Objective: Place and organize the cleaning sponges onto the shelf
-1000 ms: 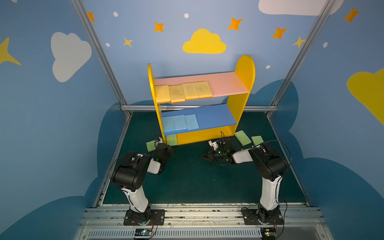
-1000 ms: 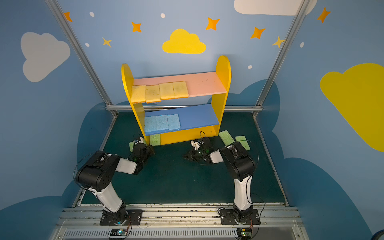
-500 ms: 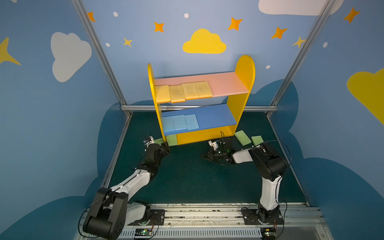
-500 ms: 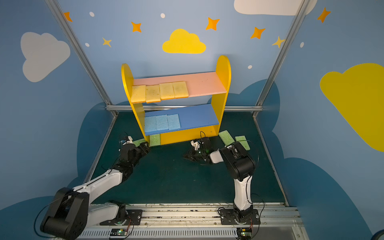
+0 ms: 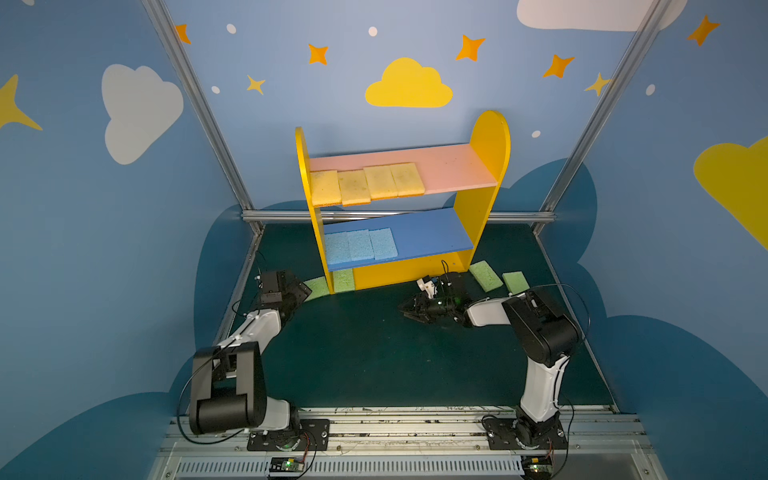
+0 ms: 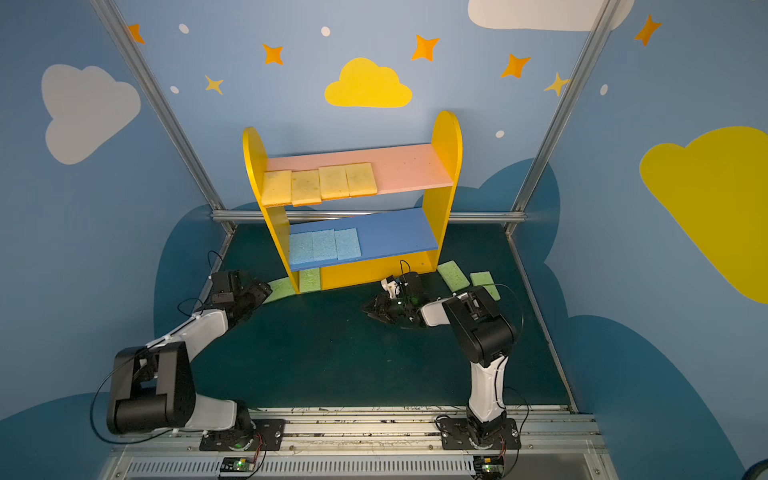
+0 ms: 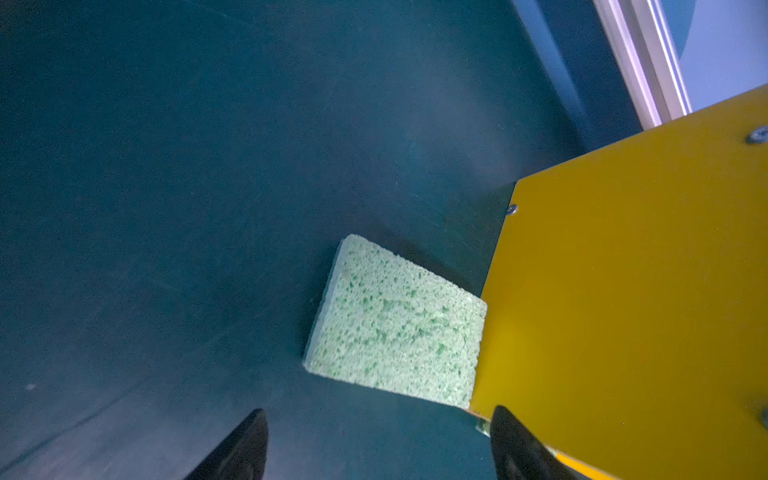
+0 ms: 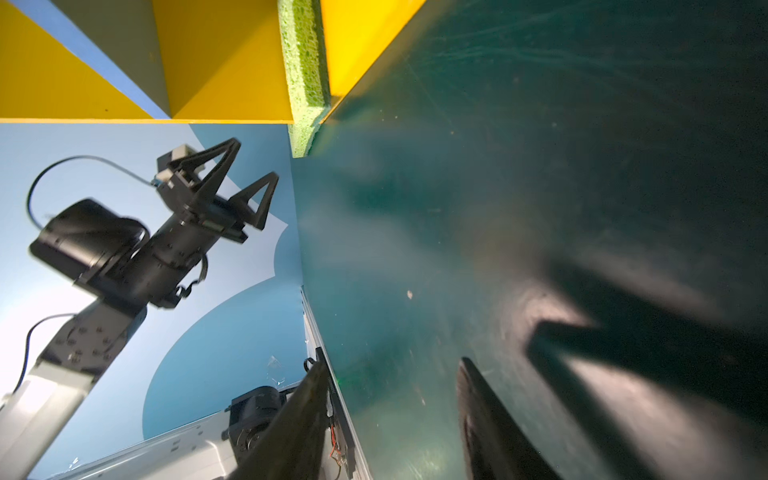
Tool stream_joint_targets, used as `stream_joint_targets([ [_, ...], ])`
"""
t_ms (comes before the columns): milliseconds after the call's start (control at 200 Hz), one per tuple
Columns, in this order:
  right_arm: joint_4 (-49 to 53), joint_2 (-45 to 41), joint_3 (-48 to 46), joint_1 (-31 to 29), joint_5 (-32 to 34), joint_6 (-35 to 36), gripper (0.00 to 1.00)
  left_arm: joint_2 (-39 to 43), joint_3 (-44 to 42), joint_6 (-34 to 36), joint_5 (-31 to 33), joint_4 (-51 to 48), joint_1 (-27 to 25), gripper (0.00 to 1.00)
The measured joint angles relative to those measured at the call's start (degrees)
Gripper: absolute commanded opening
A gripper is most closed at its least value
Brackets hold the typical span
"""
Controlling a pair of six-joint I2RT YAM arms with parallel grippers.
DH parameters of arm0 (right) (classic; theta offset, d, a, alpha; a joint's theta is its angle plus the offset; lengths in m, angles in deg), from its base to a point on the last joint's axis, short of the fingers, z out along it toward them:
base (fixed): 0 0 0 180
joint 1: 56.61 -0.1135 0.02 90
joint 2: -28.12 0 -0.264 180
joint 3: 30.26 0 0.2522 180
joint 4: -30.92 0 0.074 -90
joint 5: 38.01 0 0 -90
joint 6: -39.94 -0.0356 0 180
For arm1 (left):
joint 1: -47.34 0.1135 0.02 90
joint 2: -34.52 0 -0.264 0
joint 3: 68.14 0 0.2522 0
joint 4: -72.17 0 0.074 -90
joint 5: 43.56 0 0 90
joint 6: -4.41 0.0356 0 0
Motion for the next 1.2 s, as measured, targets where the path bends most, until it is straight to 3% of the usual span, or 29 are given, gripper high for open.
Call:
stream_joint_targets([
  [135, 0.4, -0.2, 0.0, 0.0, 0.0, 0.0, 0.47, -6.7, 6.6, 1.0, -2.0, -1.8, 0.4, 0.4],
  [300, 0.7, -0.2, 0.0, 0.1, 0.0, 0.0, 0.46, -13.6, 14.4, 2.5, -2.9, -3.9, 0.3, 0.27],
  [561, 0.7, -0.2, 0.0, 0.5, 0.0, -0.1, 0.44, -21.4, 18.5, 3.7, -4.2, -4.9, 0.3, 0.2],
  [741, 0.6, -0.2, 0.0, 0.8, -0.1, -0.3, 0.44, -20.7, 16.8, 3.7, -4.2, -3.2, 0.0, 0.2],
  [1041, 0.6, -1.9, -0.4, 0.9, -0.4, -0.6, 0.43, -10.8, 5.3, 2.9, -1.9, -2.7, -2.8, 0.2],
  [1201, 0.9, -4.3, -0.8, 0.9, -0.4, -0.4, 0.43, -2.9, -3.8, 1.1, -0.3, -1.3, -7.5, 0.2],
])
